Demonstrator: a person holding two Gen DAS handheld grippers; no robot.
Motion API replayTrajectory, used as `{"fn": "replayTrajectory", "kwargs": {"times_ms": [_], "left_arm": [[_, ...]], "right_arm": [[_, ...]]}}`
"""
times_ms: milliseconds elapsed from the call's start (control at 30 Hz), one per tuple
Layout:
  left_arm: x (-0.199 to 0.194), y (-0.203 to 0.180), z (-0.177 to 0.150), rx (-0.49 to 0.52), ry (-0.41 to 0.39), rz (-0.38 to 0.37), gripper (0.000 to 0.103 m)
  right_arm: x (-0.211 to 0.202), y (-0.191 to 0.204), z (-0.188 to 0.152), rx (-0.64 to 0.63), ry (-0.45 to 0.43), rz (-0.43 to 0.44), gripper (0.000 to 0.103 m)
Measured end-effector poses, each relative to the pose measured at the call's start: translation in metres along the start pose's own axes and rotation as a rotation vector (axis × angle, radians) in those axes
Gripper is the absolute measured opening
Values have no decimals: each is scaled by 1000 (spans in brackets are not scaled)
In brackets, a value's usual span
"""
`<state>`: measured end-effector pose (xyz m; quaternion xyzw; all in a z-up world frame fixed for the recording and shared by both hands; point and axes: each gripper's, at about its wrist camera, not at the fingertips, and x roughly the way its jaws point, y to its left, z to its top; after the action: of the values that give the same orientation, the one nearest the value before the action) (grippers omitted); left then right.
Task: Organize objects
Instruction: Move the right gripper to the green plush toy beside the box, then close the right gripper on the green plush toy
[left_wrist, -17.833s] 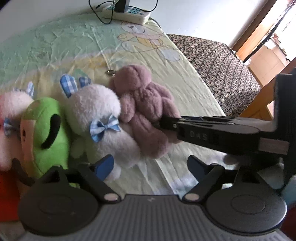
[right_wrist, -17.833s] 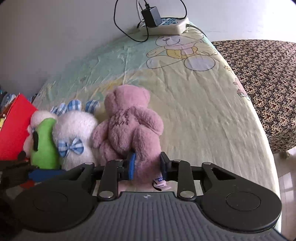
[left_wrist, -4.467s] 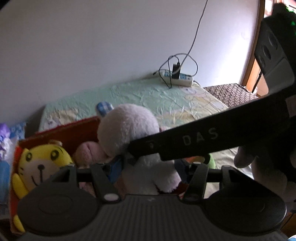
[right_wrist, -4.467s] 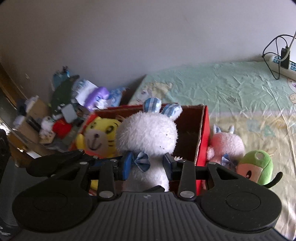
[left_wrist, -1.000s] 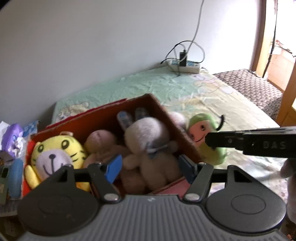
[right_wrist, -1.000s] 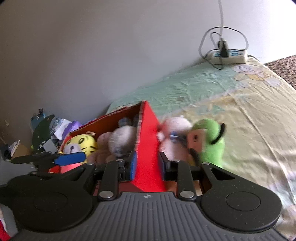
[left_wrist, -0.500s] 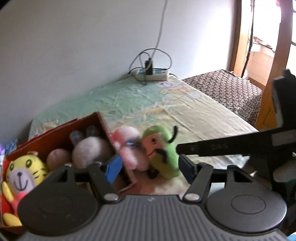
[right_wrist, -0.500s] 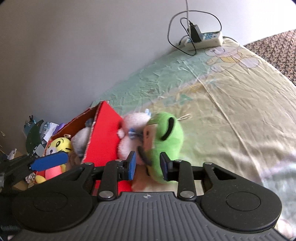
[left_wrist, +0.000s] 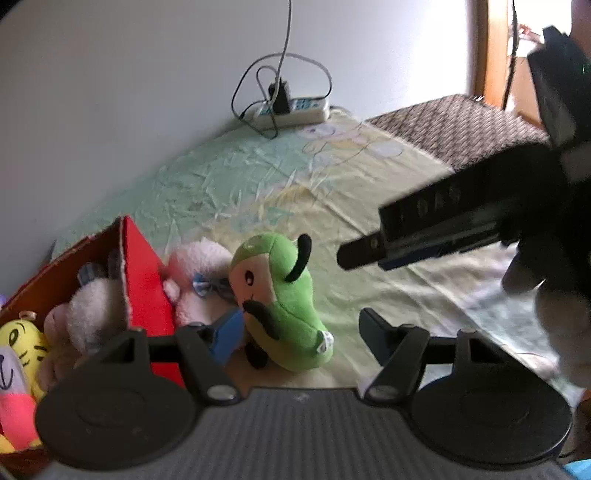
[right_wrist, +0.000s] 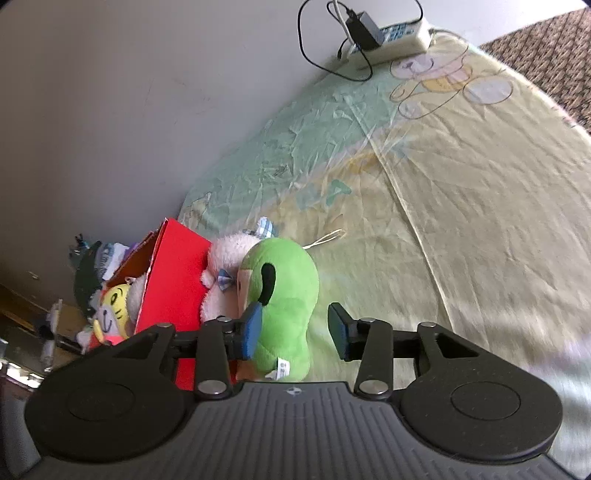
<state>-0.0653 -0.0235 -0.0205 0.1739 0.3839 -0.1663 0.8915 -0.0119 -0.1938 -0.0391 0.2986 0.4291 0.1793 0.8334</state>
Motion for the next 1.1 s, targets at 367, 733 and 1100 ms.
{"fn": "replayTrajectory", "kwargs": {"times_ms": [367, 733, 1100], "left_arm": [[54, 2, 2, -69, 99, 95, 73], [87, 15, 6, -129, 160, 84, 70], [89, 13, 12, -112, 171, 93, 70]], "right_arm": [[43, 3, 23, -33, 136, 121, 59], [86, -5, 29, -7, 252, 126, 64], [81, -28, 33, 61, 274, 189, 54]]}}
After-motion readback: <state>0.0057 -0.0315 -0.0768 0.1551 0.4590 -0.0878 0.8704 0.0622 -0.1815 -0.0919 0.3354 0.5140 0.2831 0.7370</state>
